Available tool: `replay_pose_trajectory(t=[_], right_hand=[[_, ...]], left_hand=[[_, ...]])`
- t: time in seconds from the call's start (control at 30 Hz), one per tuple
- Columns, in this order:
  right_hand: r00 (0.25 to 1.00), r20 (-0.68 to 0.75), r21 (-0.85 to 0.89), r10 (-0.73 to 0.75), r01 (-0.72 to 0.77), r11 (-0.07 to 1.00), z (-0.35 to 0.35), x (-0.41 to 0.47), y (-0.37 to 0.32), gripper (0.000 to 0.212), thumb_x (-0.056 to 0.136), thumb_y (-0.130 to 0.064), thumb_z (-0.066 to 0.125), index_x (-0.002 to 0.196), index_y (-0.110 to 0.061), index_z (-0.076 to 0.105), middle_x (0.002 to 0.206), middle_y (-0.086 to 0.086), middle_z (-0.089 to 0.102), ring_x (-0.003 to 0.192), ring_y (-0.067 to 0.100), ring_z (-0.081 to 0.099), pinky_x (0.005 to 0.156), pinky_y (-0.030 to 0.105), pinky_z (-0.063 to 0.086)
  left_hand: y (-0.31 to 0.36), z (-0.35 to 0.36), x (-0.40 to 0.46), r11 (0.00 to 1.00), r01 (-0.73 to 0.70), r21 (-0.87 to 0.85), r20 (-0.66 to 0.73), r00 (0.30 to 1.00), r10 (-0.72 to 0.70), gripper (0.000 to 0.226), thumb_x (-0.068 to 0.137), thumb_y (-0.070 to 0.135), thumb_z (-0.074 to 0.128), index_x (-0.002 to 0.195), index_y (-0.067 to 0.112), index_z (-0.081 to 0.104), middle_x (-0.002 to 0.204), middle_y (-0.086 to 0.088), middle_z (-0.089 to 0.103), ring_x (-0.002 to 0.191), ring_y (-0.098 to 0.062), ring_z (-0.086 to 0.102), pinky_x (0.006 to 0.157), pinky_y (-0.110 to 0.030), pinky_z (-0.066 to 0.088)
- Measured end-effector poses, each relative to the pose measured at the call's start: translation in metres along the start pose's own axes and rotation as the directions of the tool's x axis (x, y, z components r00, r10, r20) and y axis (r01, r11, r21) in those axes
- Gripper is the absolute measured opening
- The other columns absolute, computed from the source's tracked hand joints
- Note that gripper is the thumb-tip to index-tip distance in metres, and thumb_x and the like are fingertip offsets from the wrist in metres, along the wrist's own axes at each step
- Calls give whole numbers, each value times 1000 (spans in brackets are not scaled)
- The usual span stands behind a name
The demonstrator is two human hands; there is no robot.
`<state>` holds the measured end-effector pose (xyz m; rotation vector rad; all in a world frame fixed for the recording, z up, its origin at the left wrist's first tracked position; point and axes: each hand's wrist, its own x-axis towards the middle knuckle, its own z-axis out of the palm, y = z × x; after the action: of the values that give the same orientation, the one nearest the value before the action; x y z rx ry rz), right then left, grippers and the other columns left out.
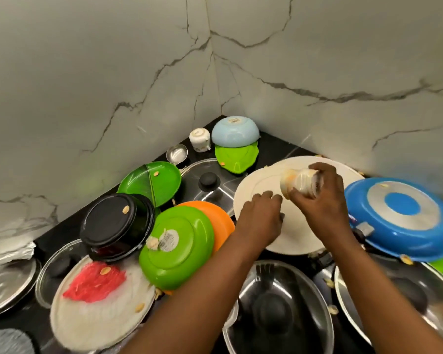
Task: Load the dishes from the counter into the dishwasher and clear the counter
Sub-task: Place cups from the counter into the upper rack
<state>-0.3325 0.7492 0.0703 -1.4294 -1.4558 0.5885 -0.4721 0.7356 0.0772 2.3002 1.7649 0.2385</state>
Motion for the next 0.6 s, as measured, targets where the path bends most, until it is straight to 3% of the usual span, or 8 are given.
replay_pose_trajectory(t=[0.13,0.23,0.33,0.47,0.53,0.6], right_hand=[[999,-31,-53,14,-16,998,-22,-37,-4,59,76,-31,80,123,-26,44,114,-3,38,97,11,45,81,22,36],[998,-57,-51,15,-18,999,-39,-73,-13,58,77,-35,80,123,-27,45,114,-1,40,94,10,46,80,25,38],[996,-82,-33,-17,14,999,-59,-122,-25,55,78,-34,79,123,-26,48,115,3,41,93,9,46,82,21,40],[984,-153,-39,-89,83,996,-84,-198,-40,56,75,-26,82,123,-18,52,118,6,43,94,0,43,83,1,32],[976,-189,-46,-106,99,994,-100,-244,-45,58,74,-21,84,122,-17,53,116,5,44,96,1,44,85,2,34],[969,-206,-85,-139,124,989,-117,-291,-52,59,72,-20,84,122,-15,53,116,8,47,99,7,46,88,6,35]], left_hand=[[6,-1,-38,1000,15,26,-12,1000,-15,36,94,25,55,126,10,52,131,-10,51,116,-34,49,89,-45,42],[15,-1,-76,999,7,-42,-78,997,-10,44,94,23,54,136,11,45,137,-9,48,120,-33,48,94,-46,43],[31,3,-124,996,-10,-85,-160,987,-4,55,94,20,52,145,12,35,140,-10,45,124,-31,45,97,-46,43],[50,13,-191,987,-98,-124,-277,959,60,53,84,14,49,136,4,48,128,-17,55,114,-39,53,92,-48,48],[57,21,-230,979,-183,-85,-345,928,143,49,80,14,49,127,1,53,118,-19,59,106,-40,57,87,-48,51],[65,29,-273,971,-236,28,-324,917,232,51,79,12,57,128,5,51,120,-15,57,104,-36,56,85,-48,51]])
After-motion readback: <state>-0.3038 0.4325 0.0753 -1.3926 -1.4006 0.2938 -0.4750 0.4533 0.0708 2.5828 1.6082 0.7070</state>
